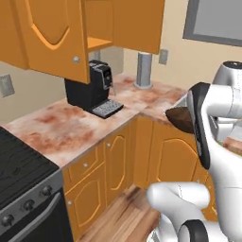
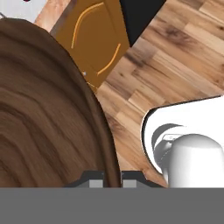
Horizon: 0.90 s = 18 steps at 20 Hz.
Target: Pick the mug and place it in the sink. Pick the bowl and place it in the open cabinet and then close the cabinet.
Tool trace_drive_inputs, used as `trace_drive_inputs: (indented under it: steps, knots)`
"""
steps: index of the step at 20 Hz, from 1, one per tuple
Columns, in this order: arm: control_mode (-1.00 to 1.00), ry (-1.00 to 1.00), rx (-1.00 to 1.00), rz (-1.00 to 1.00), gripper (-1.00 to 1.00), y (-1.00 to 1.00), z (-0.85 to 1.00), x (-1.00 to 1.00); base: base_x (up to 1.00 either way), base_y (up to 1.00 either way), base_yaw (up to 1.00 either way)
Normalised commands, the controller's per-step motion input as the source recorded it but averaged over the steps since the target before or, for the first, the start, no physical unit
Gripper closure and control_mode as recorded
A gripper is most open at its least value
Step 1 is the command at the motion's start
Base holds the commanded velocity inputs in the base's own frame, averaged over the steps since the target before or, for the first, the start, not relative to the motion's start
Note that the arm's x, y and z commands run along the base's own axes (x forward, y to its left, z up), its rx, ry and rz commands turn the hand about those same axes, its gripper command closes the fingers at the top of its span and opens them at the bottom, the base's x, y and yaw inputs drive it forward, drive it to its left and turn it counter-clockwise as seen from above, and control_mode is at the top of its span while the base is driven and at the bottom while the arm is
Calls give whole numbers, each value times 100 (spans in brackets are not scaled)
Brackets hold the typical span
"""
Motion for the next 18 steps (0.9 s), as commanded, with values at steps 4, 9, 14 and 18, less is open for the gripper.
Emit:
trace_drive_inputs:
  steps: [4, 9, 14, 18]
  knots:
    - [100, 0, 0, 0, 100, 0, 0, 0, 0, 9, 47]
    - [100, 0, 0, 0, 100, 0, 0, 0, -9, -46, 24]
    - [100, 0, 0, 0, 100, 0, 0, 0, 11, -16, 30]
    - [100, 0, 0, 0, 100, 0, 0, 0, 20, -1, 38]
